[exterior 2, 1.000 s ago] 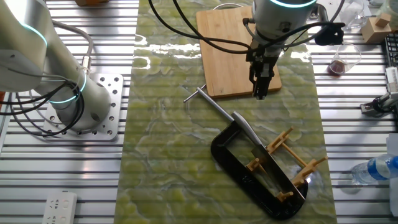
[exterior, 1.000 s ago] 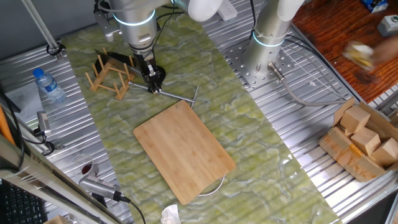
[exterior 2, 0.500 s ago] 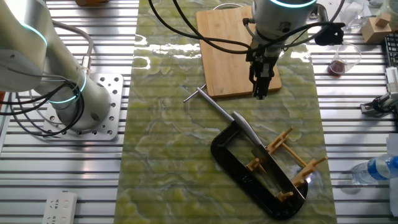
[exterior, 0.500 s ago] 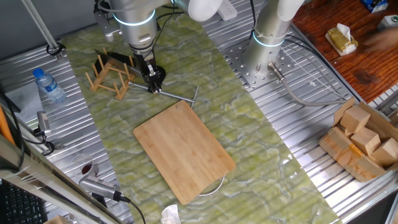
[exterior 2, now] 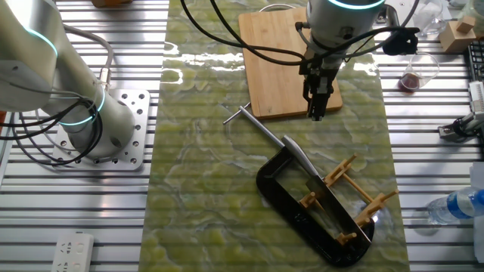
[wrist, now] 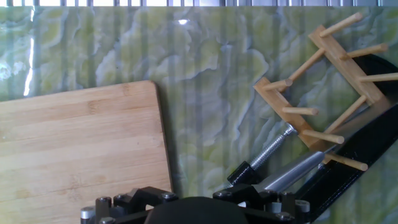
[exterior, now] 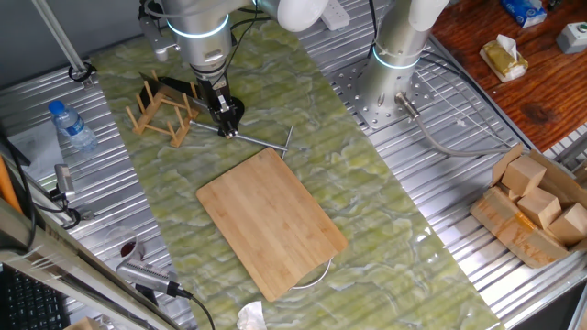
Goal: Put the knife on the cutting board
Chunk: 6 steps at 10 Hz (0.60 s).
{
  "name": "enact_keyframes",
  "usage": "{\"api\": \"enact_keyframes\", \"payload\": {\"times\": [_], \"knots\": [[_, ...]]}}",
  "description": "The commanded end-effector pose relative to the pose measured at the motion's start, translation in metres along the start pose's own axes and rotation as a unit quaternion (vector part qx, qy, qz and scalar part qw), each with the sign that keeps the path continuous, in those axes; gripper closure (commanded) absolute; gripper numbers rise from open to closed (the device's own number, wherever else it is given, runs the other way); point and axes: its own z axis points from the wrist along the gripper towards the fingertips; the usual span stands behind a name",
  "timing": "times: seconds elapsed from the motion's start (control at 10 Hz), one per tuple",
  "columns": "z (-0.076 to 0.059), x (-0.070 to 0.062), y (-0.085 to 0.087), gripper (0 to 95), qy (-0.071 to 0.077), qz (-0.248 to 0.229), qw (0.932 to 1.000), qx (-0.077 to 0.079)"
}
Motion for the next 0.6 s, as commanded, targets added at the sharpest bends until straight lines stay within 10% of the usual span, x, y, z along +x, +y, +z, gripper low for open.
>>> {"api": "enact_keyframes", "payload": {"times": [0.1, 0.2, 0.6], "knots": [[0.0, 0.0001, -0.0001, 0.0, 0.0, 0.0, 1.0, 0.0], [0.0, 0.0001, 0.0, 95.0, -0.001, -0.084, 0.9963, 0.015], [0.0, 0.0001, 0.0, 95.0, 0.001, -0.085, 0.9962, 0.017]]}}
